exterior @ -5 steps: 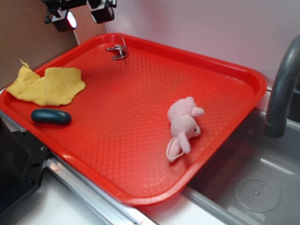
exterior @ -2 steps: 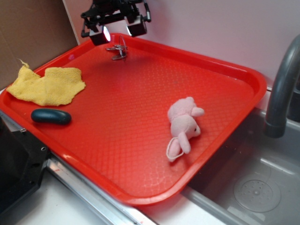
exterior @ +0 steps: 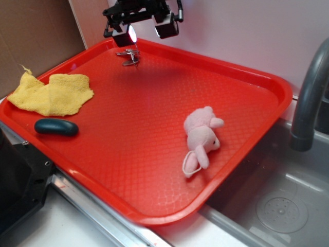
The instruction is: Grab the silver keys.
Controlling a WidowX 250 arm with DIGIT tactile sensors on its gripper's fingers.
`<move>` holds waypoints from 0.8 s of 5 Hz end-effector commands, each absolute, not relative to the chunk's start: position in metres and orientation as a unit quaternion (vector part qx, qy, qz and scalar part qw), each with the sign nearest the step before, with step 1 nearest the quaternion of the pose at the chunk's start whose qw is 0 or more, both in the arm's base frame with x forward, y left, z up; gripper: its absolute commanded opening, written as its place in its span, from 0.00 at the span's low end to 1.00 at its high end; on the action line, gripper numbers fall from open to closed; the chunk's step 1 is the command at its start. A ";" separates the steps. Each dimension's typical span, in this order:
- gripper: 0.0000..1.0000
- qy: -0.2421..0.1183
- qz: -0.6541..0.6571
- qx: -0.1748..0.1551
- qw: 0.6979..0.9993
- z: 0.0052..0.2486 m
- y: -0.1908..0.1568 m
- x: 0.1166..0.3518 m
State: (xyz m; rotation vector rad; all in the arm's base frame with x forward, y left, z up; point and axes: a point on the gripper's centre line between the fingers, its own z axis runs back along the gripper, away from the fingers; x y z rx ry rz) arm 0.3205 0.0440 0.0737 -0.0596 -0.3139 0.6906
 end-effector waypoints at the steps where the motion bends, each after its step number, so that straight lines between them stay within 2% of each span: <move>1: 1.00 -0.160 0.350 -0.017 0.923 0.071 0.057 0.327; 3: 1.00 -0.137 0.369 0.008 0.919 0.044 0.087 0.323; 4: 1.00 -0.139 0.393 0.011 0.909 0.047 0.105 0.313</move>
